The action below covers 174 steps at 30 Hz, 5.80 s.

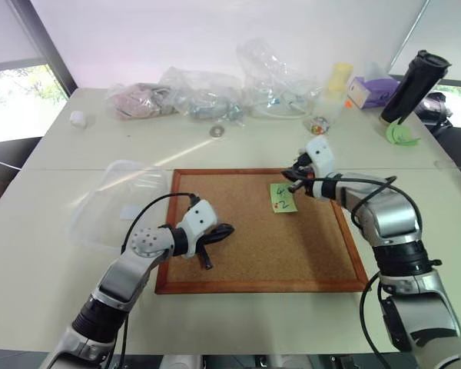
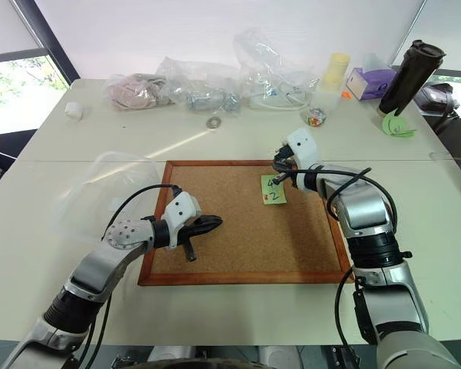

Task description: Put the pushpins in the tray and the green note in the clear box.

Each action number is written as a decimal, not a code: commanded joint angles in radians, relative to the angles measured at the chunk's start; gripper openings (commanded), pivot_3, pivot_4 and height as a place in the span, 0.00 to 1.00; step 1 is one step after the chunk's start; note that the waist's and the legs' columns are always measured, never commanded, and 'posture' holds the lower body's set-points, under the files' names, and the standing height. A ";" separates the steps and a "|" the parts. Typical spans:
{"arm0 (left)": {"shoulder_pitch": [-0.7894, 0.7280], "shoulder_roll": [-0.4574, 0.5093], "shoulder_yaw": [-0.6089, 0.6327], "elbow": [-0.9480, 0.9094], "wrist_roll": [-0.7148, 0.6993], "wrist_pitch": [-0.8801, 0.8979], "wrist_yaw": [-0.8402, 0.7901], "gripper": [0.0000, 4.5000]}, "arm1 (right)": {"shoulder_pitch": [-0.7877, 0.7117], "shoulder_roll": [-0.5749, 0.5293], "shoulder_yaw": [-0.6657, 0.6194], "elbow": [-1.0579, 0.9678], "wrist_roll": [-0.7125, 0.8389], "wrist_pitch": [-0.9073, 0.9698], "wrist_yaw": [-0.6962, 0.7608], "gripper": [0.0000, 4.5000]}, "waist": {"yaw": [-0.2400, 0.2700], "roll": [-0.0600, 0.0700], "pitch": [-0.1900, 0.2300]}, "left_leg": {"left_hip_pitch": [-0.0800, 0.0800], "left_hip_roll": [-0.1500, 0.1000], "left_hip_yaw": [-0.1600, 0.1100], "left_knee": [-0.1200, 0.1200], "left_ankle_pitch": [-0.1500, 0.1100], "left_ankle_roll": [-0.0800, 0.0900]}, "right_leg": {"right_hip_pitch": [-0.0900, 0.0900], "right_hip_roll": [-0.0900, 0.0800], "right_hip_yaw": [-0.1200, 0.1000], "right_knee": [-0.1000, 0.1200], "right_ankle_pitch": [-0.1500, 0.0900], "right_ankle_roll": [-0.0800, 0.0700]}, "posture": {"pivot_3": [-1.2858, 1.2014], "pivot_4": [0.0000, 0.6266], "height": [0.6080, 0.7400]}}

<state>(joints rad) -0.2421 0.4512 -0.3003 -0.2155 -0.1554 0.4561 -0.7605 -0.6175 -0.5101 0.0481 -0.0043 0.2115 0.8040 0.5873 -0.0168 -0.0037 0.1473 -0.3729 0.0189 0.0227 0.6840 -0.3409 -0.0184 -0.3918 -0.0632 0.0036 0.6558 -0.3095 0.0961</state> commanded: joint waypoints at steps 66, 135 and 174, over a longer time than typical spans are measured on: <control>0.025 0.003 -0.075 0.089 0.044 0.011 -0.036 0.00 | 0.555 -0.219 -0.527 -0.183 0.100 0.068 -0.143 0.99 | 0.006 0.013 -0.010 | 0.001 -0.002 0.000 -0.001 -0.001 0.002 | 0.004 0.001 0.003 -0.006 0.000 0.000 | 0.52 0.24 1.00; 0.057 -0.005 -0.064 0.021 0.031 0.064 0.020 0.00 | 0.275 0.004 -0.123 -0.315 0.179 0.106 -0.170 0.01 | 0.004 0.013 -0.010 | 0.000 -0.001 -0.001 -0.001 -0.001 0.003 | 0.003 0.000 0.004 -0.006 0.000 0.000 | 0.52 0.24 1.00; 0.044 -0.011 -0.070 0.060 0.037 0.037 0.003 0.00 | 0.547 -0.160 -0.540 -0.157 0.179 0.018 -0.181 0.01 | 0.006 0.015 -0.012 | 0.001 -0.002 0.001 -0.002 -0.002 0.004 | 0.004 0.001 0.006 -0.007 0.000 0.000 | 0.52 0.24 1.00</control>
<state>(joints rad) -0.2399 0.4270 -0.3210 -0.2063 -0.1400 0.4626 -0.7400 -0.0702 -0.6741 -0.4810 -0.1521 0.3869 0.8421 0.4052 -0.0110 0.0112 0.1356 -0.3721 0.0172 0.0237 0.6824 -0.3431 -0.0144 -0.3876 -0.0626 0.0099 0.6489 -0.3097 0.0961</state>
